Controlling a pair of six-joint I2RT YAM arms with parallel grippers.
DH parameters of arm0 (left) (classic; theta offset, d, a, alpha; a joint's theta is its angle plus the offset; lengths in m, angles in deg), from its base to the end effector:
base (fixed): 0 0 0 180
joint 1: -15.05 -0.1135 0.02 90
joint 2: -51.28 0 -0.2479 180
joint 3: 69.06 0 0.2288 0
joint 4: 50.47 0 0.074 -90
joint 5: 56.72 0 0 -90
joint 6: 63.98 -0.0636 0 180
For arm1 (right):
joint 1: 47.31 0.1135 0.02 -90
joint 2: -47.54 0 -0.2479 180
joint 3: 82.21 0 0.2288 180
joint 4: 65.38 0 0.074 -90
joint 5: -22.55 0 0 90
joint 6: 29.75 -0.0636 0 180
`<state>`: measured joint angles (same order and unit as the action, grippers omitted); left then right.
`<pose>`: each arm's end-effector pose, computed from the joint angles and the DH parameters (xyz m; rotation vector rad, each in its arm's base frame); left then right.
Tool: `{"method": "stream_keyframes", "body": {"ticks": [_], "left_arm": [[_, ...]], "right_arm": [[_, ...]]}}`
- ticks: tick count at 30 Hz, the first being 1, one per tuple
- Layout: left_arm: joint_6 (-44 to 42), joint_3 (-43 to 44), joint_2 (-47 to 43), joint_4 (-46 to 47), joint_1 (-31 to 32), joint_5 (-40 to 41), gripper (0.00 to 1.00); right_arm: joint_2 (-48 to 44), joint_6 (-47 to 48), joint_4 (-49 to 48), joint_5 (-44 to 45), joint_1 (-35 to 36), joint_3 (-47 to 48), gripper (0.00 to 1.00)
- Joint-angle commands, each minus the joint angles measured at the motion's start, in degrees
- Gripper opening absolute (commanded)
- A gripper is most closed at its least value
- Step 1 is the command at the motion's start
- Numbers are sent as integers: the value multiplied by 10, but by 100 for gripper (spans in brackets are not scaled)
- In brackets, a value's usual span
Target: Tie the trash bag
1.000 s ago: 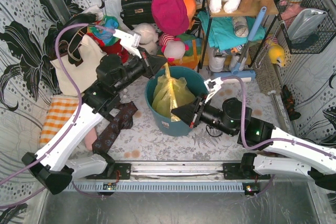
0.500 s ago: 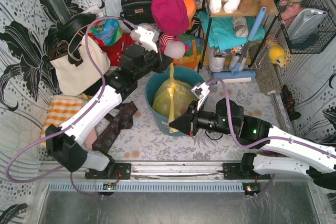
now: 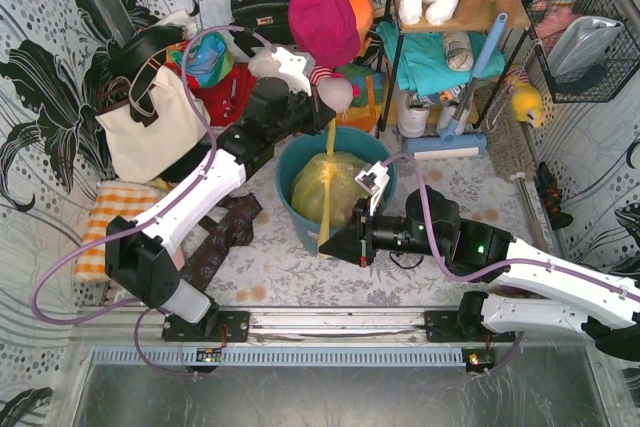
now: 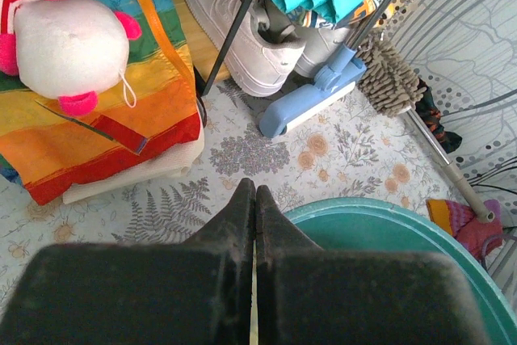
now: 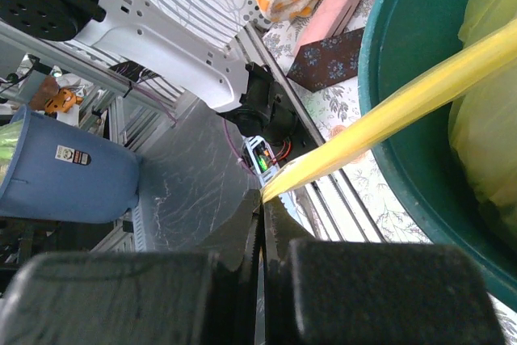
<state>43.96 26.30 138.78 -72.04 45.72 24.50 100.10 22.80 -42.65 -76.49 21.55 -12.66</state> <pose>0.3123 -0.1965 0.3600 0.3188 1.8428 -0.7341 0.0715 0.2127 0.3635 -0.6489 1.8028 1.4740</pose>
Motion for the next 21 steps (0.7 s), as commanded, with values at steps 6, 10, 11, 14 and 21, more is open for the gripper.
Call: {"method": "stream_keyframes", "body": {"ticks": [6, 10, 11, 14, 21], "left_arm": [[7, 27, -60, 37, -11, 7, 0], [7, 45, -83, 35, -11, 5, 0], [4, 52, -86, 36, -11, 5, 0], [-8, 79, -80, 40, -11, 8, 0], [-27, 159, -8, 31, -12, 10, 0]], "right_arm": [[-11, 4, -19, -20, 5, 0, 0], [1, 4, -26, -35, 5, 9, 0], [3, 5, -28, -43, 5, 12, 0], [13, 13, -26, -76, 5, 29, 0], [18, 23, -7, -119, 6, 65, 0]]}}
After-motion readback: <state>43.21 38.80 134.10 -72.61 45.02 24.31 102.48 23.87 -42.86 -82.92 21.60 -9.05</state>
